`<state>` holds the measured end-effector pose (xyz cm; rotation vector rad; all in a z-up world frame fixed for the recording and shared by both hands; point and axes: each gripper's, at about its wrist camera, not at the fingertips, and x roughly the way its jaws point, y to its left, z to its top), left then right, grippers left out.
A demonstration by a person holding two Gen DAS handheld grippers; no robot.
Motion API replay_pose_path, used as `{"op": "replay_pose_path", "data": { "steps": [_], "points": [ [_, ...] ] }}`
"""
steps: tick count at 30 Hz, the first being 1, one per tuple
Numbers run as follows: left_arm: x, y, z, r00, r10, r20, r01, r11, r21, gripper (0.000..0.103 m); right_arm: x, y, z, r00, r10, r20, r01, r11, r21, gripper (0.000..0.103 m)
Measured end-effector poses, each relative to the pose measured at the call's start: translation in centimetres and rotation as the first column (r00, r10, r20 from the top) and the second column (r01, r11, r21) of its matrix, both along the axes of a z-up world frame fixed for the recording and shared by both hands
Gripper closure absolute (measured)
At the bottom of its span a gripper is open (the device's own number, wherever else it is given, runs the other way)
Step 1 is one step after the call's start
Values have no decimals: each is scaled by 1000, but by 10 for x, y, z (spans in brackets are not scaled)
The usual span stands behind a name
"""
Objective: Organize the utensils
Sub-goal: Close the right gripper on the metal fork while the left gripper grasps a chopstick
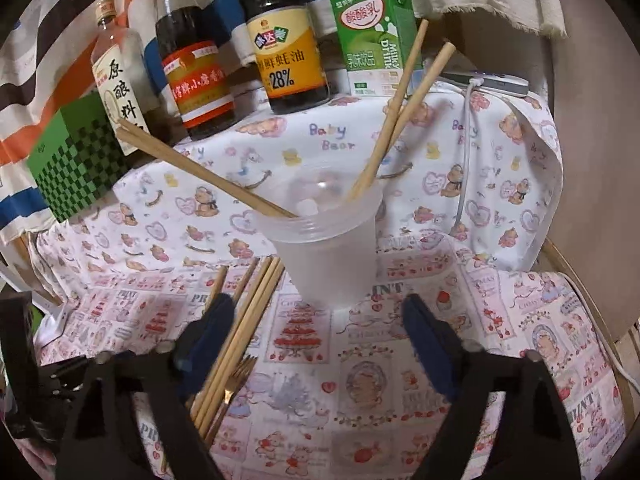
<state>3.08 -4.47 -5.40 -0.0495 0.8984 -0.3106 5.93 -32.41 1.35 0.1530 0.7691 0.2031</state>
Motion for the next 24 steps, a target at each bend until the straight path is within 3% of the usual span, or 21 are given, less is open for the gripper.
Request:
{"op": "replay_pose_path", "data": {
  "steps": [2,5,7,10,13,16,17,19,20,24],
  "points": [
    [-2,0,3,1000,1,6,-1,1000,-27,56,0,0,0,1000,4,-9,-4,1000,14,53],
    [-6,-2,6,1000,-13,19,14,999,-39,56,-2,1,-1,999,-39,-16,39,999,-4,75],
    [-9,-14,7,997,-74,6,74,997,15,57,-5,2,0,998,-56,5,56,998,-14,79],
    [-16,-30,8,988,-154,-13,155,988,25,57,-8,4,3,998,-59,20,59,998,-25,89],
    [-26,-46,6,974,-225,-26,226,973,44,57,-7,9,4,1000,15,-9,-14,1000,13,92],
    [-29,-51,-2,968,-246,-53,250,964,87,57,-7,17,2,999,52,-11,-52,998,-23,92],
    [-30,-52,-2,968,-246,-41,249,964,92,61,-8,20,1,999,42,-3,-42,998,-52,92],
    [-29,-52,-1,964,-258,-62,261,964,56,81,-7,21,0,999,43,-13,-44,998,-53,92],
    [-29,-51,-1,962,-262,-77,265,964,29,86,-7,20,0,999,49,-20,-50,998,-34,92],
    [-25,-40,0,963,-249,-107,246,969,-38,94,-7,18,1,1000,25,-3,-25,998,-56,92]
  ]
}}
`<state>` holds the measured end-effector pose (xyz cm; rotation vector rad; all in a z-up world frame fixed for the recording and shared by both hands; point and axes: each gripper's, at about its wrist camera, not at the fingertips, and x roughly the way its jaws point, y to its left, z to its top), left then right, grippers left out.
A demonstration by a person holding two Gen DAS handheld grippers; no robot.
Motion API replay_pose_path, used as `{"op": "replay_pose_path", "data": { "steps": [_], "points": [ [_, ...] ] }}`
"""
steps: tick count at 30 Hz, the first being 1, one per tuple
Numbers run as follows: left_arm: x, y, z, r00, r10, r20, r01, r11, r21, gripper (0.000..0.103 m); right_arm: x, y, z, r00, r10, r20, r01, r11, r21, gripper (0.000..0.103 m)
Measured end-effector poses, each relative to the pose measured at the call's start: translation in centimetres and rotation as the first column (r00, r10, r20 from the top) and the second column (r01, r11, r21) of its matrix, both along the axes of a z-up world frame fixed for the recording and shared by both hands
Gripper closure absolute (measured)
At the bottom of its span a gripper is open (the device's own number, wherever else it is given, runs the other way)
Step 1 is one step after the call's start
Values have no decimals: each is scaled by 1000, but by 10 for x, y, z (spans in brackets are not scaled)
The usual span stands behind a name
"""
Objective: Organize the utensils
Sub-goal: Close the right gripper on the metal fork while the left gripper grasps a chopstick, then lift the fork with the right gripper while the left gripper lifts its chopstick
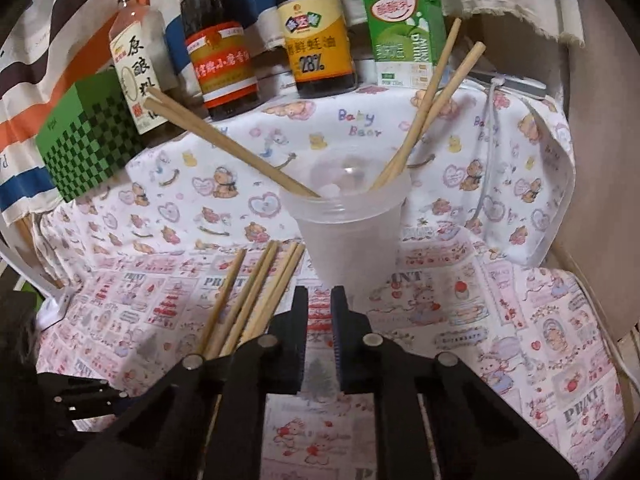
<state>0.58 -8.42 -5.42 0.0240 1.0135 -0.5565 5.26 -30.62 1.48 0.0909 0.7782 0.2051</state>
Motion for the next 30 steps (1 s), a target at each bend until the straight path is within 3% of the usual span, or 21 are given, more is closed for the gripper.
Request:
{"op": "replay_pose_path", "data": {
  "steps": [3,6,9,12,17,20,23,26,30],
  "points": [
    [-7,9,11,997,61,54,-61,998,7,97,0,2,1,1000,-2,29,3,999,-48,92],
    [-8,15,19,987,106,125,-110,994,29,98,3,0,0,1000,2,-5,-2,1000,-18,92],
    [-5,31,28,975,157,158,-154,988,-28,98,1,0,1,1000,8,-26,-8,1000,18,92],
    [-14,40,46,943,204,264,-190,979,-78,98,2,1,1,998,16,-58,-14,999,37,90],
    [-25,53,64,883,242,402,-189,968,-168,98,10,-7,-8,979,67,-193,-26,979,204,88],
    [-24,53,64,877,226,424,-171,972,-163,98,14,-8,-25,945,110,-307,-9,949,315,88],
    [-26,51,63,849,222,479,-179,975,-135,98,16,-4,-38,919,136,-371,7,933,360,87],
    [-31,47,66,848,197,492,-143,979,-145,98,18,5,-47,897,164,-411,4,926,378,88],
    [-38,46,68,824,204,528,-148,978,-146,98,17,9,-47,904,159,-397,0,928,372,87]
  ]
}}
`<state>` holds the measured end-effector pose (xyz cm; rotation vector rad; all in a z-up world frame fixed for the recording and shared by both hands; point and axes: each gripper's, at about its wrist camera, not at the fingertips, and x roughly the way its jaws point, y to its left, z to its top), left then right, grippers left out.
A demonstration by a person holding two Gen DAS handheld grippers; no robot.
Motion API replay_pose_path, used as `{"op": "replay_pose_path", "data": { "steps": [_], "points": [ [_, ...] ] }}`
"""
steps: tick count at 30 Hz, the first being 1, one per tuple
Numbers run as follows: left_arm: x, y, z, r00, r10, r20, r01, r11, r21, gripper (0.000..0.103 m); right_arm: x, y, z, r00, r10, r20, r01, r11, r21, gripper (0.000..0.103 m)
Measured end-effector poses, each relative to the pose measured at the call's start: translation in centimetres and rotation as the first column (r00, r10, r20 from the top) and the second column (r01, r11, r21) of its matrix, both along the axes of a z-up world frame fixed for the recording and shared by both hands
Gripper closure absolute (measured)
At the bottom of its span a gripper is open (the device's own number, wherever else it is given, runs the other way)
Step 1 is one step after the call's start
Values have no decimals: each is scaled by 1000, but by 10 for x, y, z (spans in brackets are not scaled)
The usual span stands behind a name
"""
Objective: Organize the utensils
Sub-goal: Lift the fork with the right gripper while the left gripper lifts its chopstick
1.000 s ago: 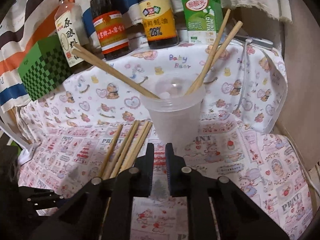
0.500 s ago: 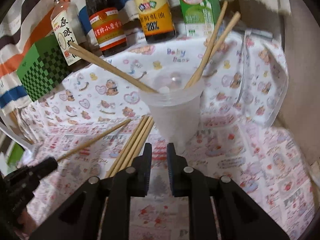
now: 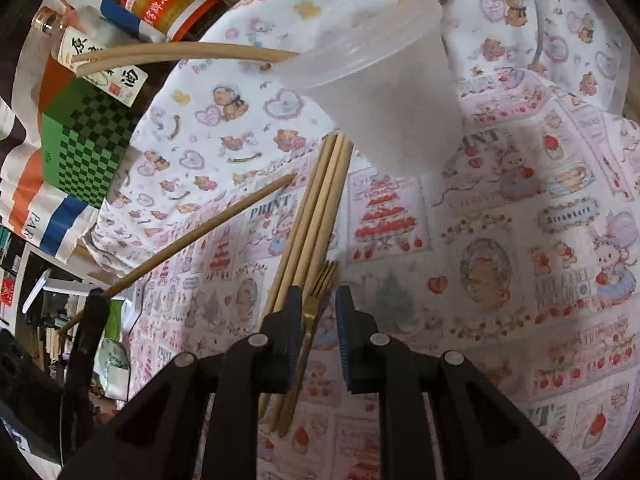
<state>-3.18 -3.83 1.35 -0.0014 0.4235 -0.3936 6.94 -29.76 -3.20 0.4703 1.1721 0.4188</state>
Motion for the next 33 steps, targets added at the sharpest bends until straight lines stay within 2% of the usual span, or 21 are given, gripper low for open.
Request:
{"op": "replay_pose_path", "data": {
  "steps": [7,10,13,14,18,20,24,27,33],
  "points": [
    [0,30,18,1000,18,-5,-18,986,-163,98,9,-3,-6,999,-17,-44,18,999,37,87],
    [-3,41,25,997,62,35,-55,983,-176,98,14,1,-6,998,-25,-66,25,1000,5,88],
    [-1,52,29,997,74,32,-66,974,-216,98,21,9,-13,991,-28,-128,24,999,-30,88],
    [0,56,29,996,81,30,-72,971,-229,98,23,11,-13,991,-32,-130,27,999,-39,91],
    [0,66,33,987,148,56,-133,967,-216,98,32,24,-12,987,-16,-163,2,996,-85,91],
    [-2,70,36,982,174,69,-156,964,-214,98,35,33,-10,987,0,-161,-23,989,-146,93],
    [0,80,38,977,204,59,-185,956,-227,98,36,55,-5,988,36,-148,-77,957,-281,94],
    [1,84,38,972,224,65,-205,953,-222,98,37,65,-3,988,62,-144,-108,934,-339,96],
    [4,89,38,972,231,48,-213,948,-236,98,38,77,-6,982,90,-167,-142,933,-332,99]
  ]
}}
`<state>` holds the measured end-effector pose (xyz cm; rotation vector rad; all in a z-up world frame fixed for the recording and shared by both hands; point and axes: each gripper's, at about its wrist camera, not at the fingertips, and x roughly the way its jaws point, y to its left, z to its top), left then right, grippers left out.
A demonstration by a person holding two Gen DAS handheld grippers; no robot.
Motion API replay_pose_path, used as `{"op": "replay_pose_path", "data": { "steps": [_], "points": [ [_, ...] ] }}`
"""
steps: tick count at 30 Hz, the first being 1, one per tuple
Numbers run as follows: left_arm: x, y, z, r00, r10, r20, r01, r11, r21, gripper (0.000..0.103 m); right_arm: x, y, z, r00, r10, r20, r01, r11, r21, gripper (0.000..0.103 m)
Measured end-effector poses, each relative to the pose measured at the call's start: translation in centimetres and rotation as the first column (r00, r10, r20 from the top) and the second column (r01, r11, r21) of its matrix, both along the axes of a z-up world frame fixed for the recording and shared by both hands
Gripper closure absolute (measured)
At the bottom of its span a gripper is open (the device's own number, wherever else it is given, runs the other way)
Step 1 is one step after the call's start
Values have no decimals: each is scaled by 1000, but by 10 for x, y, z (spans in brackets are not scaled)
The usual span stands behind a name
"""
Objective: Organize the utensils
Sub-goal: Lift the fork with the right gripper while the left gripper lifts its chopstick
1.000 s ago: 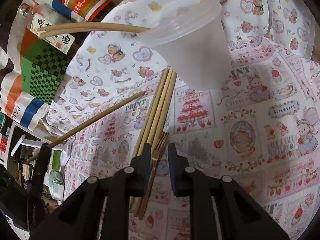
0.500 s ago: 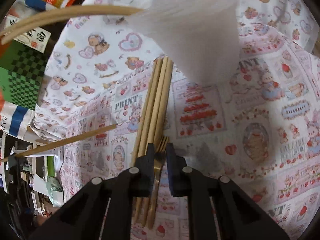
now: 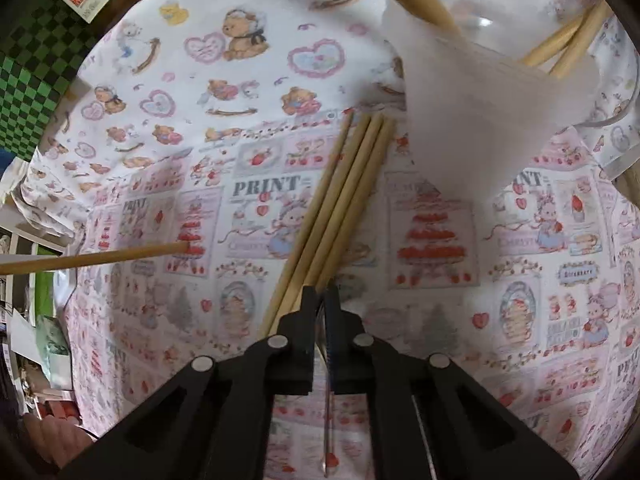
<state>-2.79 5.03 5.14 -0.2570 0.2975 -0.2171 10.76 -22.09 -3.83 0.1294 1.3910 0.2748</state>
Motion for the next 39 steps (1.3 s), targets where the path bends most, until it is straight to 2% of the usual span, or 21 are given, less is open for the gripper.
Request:
{"op": "replay_pose_path", "data": {
  "steps": [7,11,21,29,31,33,39],
  "points": [
    [-2,-4,1,1000,8,9,-9,1000,29,98,2,14,0,1000,4,6,-4,995,-99,94],
    [-1,-5,1,1000,9,9,-10,999,35,98,1,14,0,1000,0,-8,-1,996,-94,93],
    [-1,-4,2,1000,10,10,-10,999,35,97,2,-28,-1,992,-90,-94,96,993,66,96],
    [-1,-4,1,1000,4,6,-4,1000,29,97,5,-20,4,998,-36,-54,37,999,11,95],
    [-1,-4,1,1000,9,5,-9,999,31,97,6,-15,2,997,-64,-42,64,998,-15,95],
    [-1,-4,1,1000,12,7,-12,999,35,97,7,-20,1,994,-94,-46,94,996,-2,95],
    [0,-7,2,1000,19,3,-19,998,63,97,9,-11,1,998,-64,-20,63,996,-59,96]
  ]
}}
